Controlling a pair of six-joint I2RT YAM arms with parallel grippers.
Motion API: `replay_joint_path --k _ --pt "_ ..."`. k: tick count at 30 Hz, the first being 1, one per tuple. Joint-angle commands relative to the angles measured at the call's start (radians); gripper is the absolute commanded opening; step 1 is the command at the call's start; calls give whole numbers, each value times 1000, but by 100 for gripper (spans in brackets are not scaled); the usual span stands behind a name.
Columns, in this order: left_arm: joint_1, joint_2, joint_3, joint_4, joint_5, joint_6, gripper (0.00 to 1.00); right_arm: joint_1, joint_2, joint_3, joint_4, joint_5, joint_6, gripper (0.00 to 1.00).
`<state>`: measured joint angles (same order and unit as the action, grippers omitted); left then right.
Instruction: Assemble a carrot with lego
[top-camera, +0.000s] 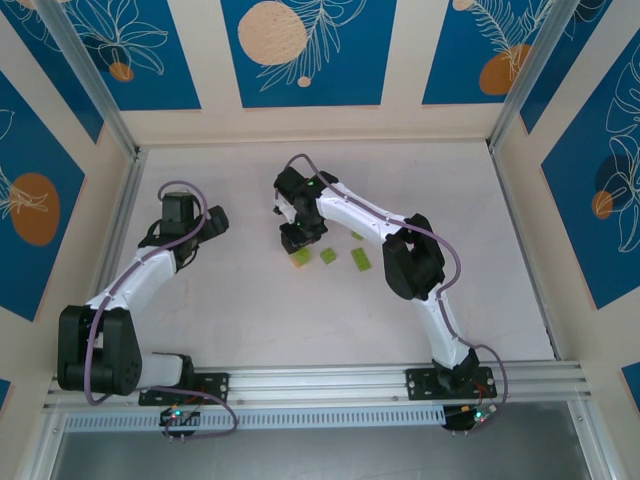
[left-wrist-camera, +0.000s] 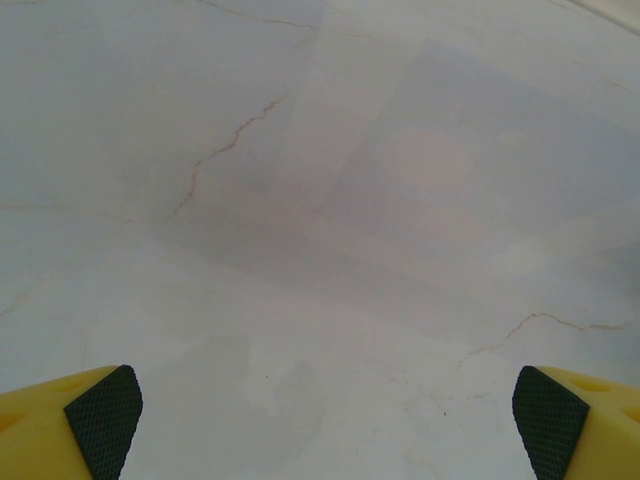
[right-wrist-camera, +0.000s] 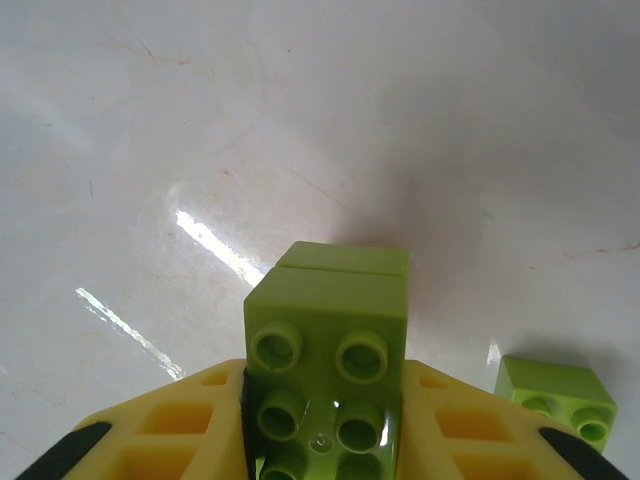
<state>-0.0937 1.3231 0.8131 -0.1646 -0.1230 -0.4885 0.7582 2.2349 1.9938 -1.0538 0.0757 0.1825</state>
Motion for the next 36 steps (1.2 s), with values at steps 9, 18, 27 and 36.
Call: replay_joint_path --k 9,18,27,36 --pt "6 -15 22 6 14 8 98 9 48 -89 -25 2 -22 32" --pt "6 -17 20 8 19 7 98 18 31 -162 4 19 -18 32" --pt "6 -17 20 7 19 7 98 23 -5 -164 18 20 -17 32" --pt "6 -18 20 6 19 7 98 23 -39 -109 4 3 -17 35"
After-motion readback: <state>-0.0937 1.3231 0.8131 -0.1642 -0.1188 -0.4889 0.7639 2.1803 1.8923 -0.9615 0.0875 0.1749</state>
